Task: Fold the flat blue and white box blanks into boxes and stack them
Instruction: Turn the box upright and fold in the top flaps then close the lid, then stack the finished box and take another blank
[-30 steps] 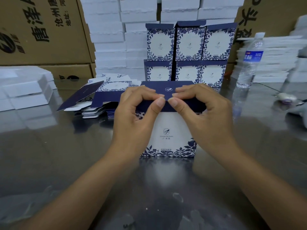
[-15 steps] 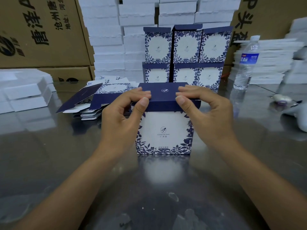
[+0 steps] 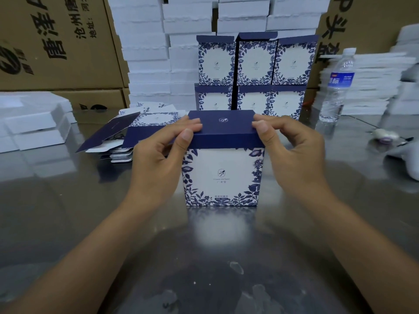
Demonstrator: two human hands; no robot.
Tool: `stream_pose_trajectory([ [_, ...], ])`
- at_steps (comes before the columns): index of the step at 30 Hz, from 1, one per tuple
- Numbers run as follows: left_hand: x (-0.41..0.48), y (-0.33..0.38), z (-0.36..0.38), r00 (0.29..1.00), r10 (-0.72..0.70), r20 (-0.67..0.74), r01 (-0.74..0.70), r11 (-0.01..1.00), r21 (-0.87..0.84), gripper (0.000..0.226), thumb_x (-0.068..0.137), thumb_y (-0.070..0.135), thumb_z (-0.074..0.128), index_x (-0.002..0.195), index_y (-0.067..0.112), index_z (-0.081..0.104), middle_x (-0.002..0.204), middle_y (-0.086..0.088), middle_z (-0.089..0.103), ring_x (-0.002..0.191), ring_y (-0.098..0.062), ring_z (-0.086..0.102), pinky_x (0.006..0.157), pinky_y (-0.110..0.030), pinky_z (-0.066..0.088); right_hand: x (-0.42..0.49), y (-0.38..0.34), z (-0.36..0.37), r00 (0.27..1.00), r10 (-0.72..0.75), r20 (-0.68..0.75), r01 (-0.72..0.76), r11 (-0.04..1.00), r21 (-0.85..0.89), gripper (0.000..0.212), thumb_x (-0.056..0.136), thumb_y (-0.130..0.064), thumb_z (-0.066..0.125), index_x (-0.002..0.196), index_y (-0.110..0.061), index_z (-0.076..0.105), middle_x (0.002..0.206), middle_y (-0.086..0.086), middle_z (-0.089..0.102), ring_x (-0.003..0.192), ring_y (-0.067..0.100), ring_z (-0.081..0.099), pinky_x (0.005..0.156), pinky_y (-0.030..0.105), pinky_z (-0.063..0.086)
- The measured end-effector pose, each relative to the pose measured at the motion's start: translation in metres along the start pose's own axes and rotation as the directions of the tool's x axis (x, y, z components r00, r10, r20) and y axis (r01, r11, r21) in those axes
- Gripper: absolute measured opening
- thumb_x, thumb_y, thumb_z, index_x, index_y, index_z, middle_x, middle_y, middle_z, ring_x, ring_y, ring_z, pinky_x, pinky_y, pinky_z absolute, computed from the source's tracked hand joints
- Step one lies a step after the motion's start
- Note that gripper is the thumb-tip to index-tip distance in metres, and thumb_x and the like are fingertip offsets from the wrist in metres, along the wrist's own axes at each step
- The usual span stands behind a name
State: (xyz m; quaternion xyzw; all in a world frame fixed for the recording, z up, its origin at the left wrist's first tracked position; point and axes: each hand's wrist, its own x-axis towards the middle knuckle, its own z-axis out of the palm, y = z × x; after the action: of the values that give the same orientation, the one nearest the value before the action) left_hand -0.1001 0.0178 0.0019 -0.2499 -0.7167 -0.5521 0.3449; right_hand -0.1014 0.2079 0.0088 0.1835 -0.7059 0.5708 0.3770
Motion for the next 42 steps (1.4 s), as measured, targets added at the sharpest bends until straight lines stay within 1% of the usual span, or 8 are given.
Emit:
stream_pose_trajectory([
  [10, 0.001, -0.005, -0.009, 0.999, 0.025, -0.042, -0.021, 0.996, 0.081, 0.022, 0.087, 0.029, 0.054, 0.108, 0.029, 0.061, 0.106, 0.017, 0.063, 0.101, 0.009, 0.060, 0.084, -0.009, 0.046, 0.000, 0.005, 0.000, 0.999, -0.038, -0.013, 0.037, 0.999, -0.036, 0.011, 0.090, -0.030, 0.057, 0.087, -0.035, 0.066, 0.098, -0.020, 0.065, 0.099, -0.006, 0.061, 0.089, 0.013, 0.044],
  [15, 0.001, -0.009, -0.010, 0.992, 0.076, -0.097, -0.059, 0.984, 0.166, 0.013, 0.089, 0.020, 0.061, 0.098, 0.029, 0.063, 0.099, 0.014, 0.060, 0.094, 0.007, 0.058, 0.074, -0.008, 0.047, -0.002, 0.006, 0.001, 0.983, -0.148, -0.108, 0.132, 0.981, -0.145, 0.004, 0.089, -0.022, 0.062, 0.089, -0.024, 0.066, 0.090, -0.010, 0.065, 0.089, 0.004, 0.061, 0.085, 0.022, 0.047],
  [21, -0.012, -0.010, 0.010, 0.992, -0.076, -0.104, 0.079, 0.997, 0.026, 0.028, 0.090, 0.019, 0.060, 0.107, 0.040, 0.058, 0.103, 0.003, 0.059, 0.092, 0.003, 0.058, 0.076, -0.012, 0.047, -0.010, 0.007, 0.007, 0.900, -0.435, 0.009, 0.371, 0.758, -0.536, 0.016, 0.086, -0.015, 0.064, 0.100, -0.010, 0.070, 0.098, 0.007, 0.062, 0.098, 0.019, 0.049, 0.089, 0.033, 0.037],
  [26, -0.018, -0.009, 0.021, 0.992, -0.113, 0.055, 0.116, 0.992, -0.050, 0.038, 0.093, 0.025, 0.052, 0.124, 0.045, 0.046, 0.111, 0.011, 0.051, 0.103, 0.006, 0.053, 0.081, -0.008, 0.044, -0.018, 0.012, 0.013, 0.971, -0.208, 0.121, 0.231, 0.667, -0.708, 0.066, 0.075, -0.042, 0.073, 0.131, -0.015, 0.052, 0.134, 0.013, 0.047, 0.128, 0.024, 0.024, 0.105, 0.064, 0.024],
  [30, -0.024, -0.008, 0.026, 0.961, -0.116, 0.251, 0.140, 0.987, -0.084, 0.046, 0.092, 0.029, 0.046, 0.133, 0.045, 0.034, 0.130, 0.015, 0.046, 0.118, 0.010, 0.045, 0.085, -0.002, 0.039, -0.026, 0.016, 0.022, 0.996, -0.058, 0.071, 0.091, 0.681, -0.726, 0.104, 0.062, -0.062, 0.072, 0.147, -0.021, 0.027, 0.157, 0.015, 0.005, 0.142, 0.025, -0.005, 0.106, 0.066, 0.007],
  [34, -0.027, -0.011, 0.029, 0.917, -0.201, 0.344, 0.258, 0.958, -0.127, 0.046, 0.091, 0.039, 0.048, 0.134, 0.046, 0.034, 0.137, 0.029, 0.042, 0.121, 0.009, 0.046, 0.085, -0.005, 0.041, -0.023, 0.026, 0.024, 0.993, 0.117, -0.008, -0.094, 0.754, -0.650, 0.110, 0.061, -0.061, 0.073, 0.147, -0.039, 0.010, 0.154, 0.005, -0.025, 0.144, 0.024, -0.014, 0.110, 0.059, 0.010],
  [37, -0.026, -0.014, 0.031, 0.892, -0.251, 0.375, 0.325, 0.934, -0.147, 0.045, 0.089, 0.048, 0.047, 0.132, 0.040, 0.040, 0.131, 0.026, 0.050, 0.118, 0.008, 0.050, 0.087, -0.010, 0.044, -0.013, 0.038, 0.020, 0.992, 0.123, -0.017, -0.107, 0.781, -0.616, 0.106, 0.061, -0.055, 0.075, 0.144, -0.041, 0.011, 0.154, 0.003, -0.025, 0.145, 0.026, 0.006, 0.111, 0.051, 0.023],
  [42, -0.020, -0.022, 0.030, 0.885, -0.350, 0.306, 0.392, 0.916, -0.087, 0.027, 0.085, 0.044, 0.045, 0.107, 0.039, 0.058, 0.107, 0.026, 0.062, 0.102, 0.002, 0.059, 0.089, -0.029, 0.050, 0.016, 0.067, 0.011, 0.991, 0.116, -0.069, -0.132, 0.747, -0.652, 0.104, 0.060, -0.048, 0.081, 0.141, -0.040, 0.017, 0.155, 0.004, -0.019, 0.143, 0.024, 0.004, 0.108, 0.044, 0.027],
])
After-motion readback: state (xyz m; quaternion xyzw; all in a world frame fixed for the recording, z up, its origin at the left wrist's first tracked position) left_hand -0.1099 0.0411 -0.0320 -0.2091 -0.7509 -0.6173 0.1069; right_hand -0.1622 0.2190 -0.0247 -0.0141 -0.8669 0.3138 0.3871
